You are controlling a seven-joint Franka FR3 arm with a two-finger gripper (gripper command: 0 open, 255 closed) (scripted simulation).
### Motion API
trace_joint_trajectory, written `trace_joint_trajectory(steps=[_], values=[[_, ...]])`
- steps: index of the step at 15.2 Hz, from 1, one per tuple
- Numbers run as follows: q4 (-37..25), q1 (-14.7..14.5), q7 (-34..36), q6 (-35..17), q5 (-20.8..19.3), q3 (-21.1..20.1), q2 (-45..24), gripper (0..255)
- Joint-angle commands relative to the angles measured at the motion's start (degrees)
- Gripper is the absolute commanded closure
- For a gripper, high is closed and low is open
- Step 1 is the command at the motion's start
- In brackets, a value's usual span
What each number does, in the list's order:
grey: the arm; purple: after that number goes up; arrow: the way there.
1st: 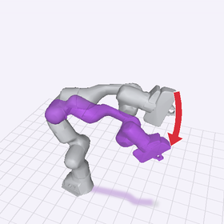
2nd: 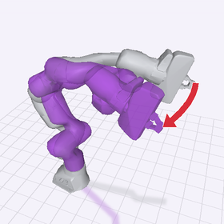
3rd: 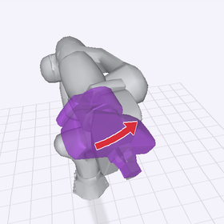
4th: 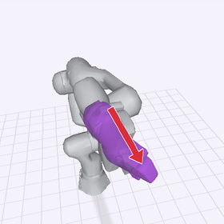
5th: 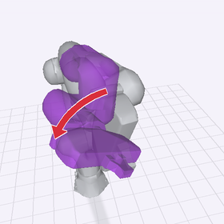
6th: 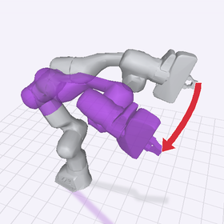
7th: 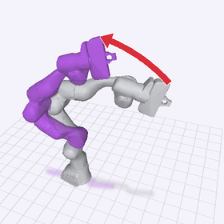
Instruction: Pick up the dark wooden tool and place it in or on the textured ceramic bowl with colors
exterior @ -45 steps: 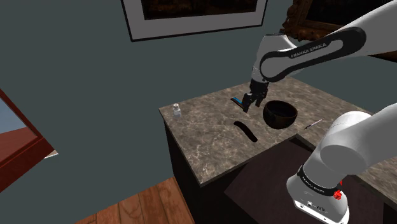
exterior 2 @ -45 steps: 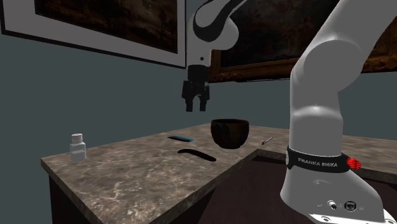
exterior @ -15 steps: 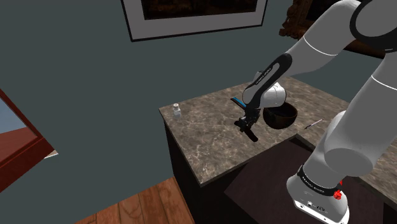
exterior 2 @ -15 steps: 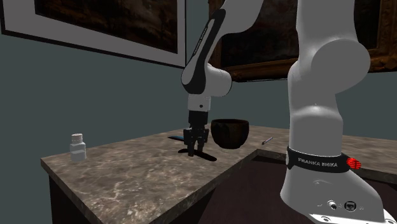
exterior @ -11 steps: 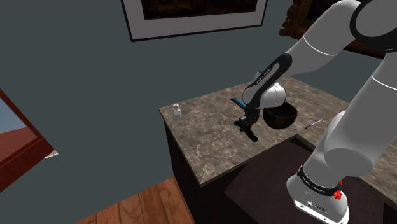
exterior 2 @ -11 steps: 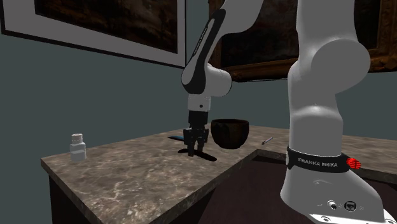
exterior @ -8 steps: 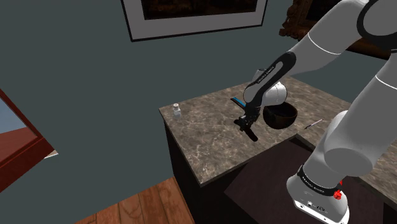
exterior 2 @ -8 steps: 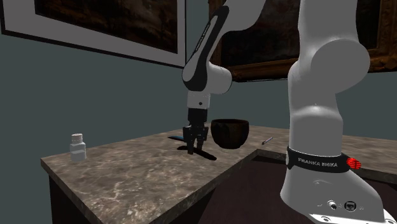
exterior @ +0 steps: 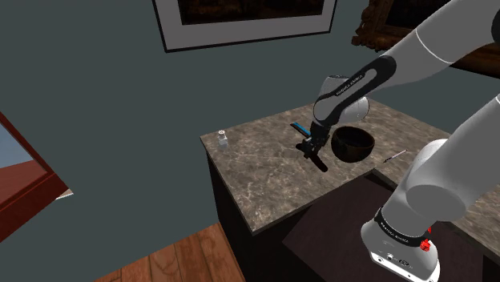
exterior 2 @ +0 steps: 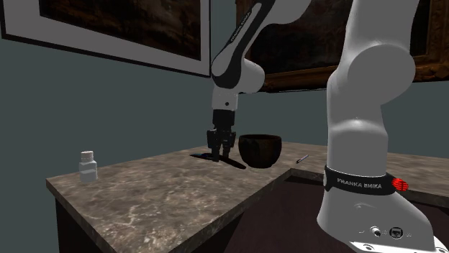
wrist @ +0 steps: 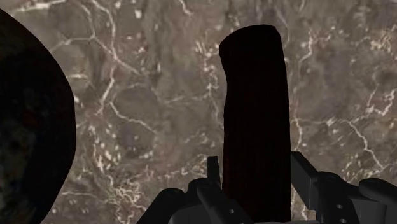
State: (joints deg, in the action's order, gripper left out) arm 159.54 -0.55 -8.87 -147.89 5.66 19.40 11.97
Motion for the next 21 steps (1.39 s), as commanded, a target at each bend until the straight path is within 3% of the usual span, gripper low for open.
trace_joint_trajectory(steps=[1, 21], values=[[-0.32, 0.55, 1.04, 2.00, -1.22, -0.37, 1.74, 255], [-6.69, 3.43, 6.45, 21.69, -6.05, -3.54, 15.50, 255]])
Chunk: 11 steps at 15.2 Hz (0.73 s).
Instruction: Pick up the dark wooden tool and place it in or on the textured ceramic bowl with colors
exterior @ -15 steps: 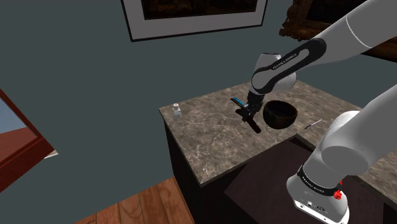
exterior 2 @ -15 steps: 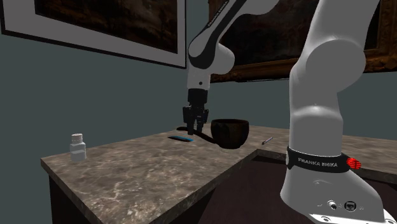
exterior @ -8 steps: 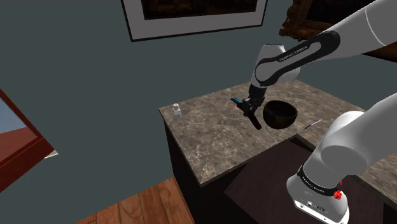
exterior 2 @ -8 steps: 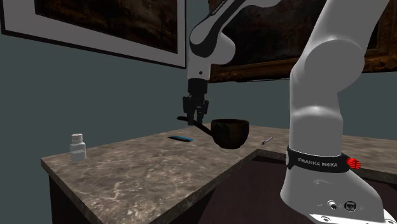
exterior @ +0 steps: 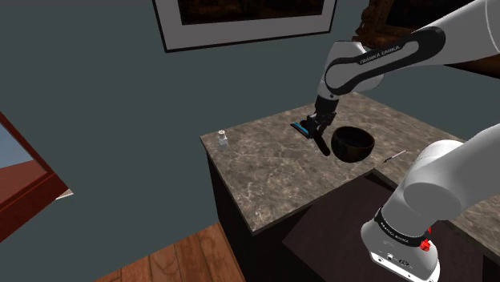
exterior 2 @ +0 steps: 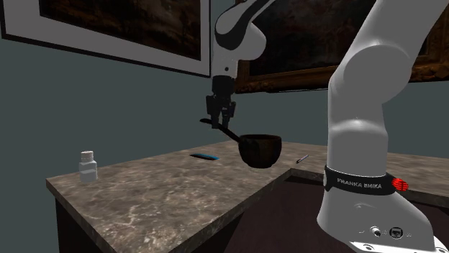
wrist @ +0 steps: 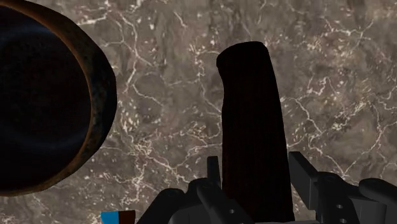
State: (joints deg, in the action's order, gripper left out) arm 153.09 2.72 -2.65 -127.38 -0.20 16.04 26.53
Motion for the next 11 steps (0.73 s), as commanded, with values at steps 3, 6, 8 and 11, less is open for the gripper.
trace_joint_trajectory(steps=[3, 6, 8, 11], values=[[-1.67, 0.29, 0.67, 3.92, -0.37, -0.55, 2.28, 255], [-2.14, 1.22, -0.49, 5.51, -1.16, 0.35, 3.33, 255], [-2.08, 2.98, -3.19, 6.50, -2.66, 2.47, 4.24, 255], [-2.55, 5.49, -7.35, 7.89, -4.84, 5.75, 5.00, 255]])
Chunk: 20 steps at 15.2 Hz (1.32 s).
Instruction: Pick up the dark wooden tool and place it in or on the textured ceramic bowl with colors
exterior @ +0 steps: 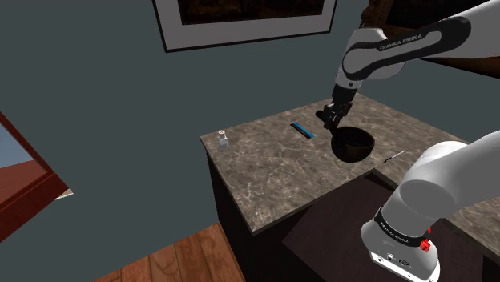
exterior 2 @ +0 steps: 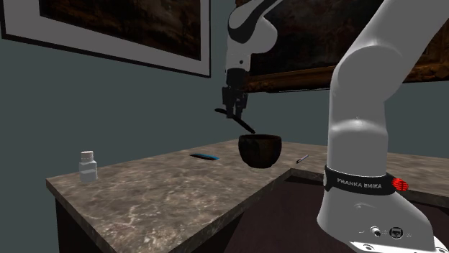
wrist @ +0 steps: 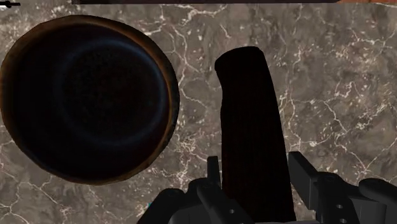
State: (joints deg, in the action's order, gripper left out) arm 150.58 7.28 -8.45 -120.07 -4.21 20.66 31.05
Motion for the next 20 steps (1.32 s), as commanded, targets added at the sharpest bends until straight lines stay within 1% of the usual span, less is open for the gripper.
trace_joint_trajectory(steps=[1, 8, 9, 20], values=[[-0.35, 1.72, -2.96, 1.01, -1.53, 2.25, 0.57, 255], [-4.43, 6.18, -13.21, 3.49, -5.46, 10.38, -1.04, 255], [-5.80, 6.87, -15.62, 3.93, -6.03, 12.30, -1.92, 255], [-0.71, 5.94, -17.48, -6.00, -5.53, 15.29, -6.98, 255]])
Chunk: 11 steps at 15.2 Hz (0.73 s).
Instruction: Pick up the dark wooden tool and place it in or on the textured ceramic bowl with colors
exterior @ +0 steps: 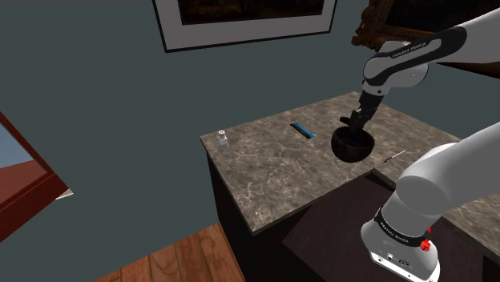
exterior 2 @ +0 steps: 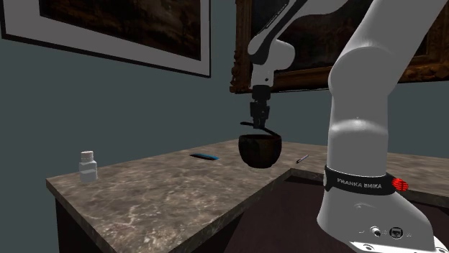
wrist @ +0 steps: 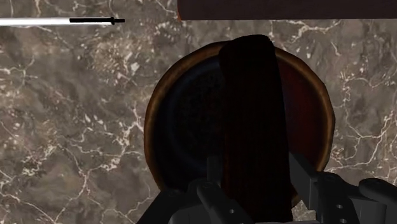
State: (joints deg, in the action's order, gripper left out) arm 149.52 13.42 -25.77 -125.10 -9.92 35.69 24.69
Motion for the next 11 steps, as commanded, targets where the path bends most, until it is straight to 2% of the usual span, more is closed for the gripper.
trace_joint_trajectory(steps=[1, 5, 11], values=[[0.75, -0.34, -0.39, -1.92, 0.31, 0.57, -1.21, 255], [2.00, -0.95, -1.32, -5.24, 0.98, 1.67, -3.41, 255], [2.01, -0.93, -1.33, -5.24, 0.99, 1.64, -3.42, 255]])
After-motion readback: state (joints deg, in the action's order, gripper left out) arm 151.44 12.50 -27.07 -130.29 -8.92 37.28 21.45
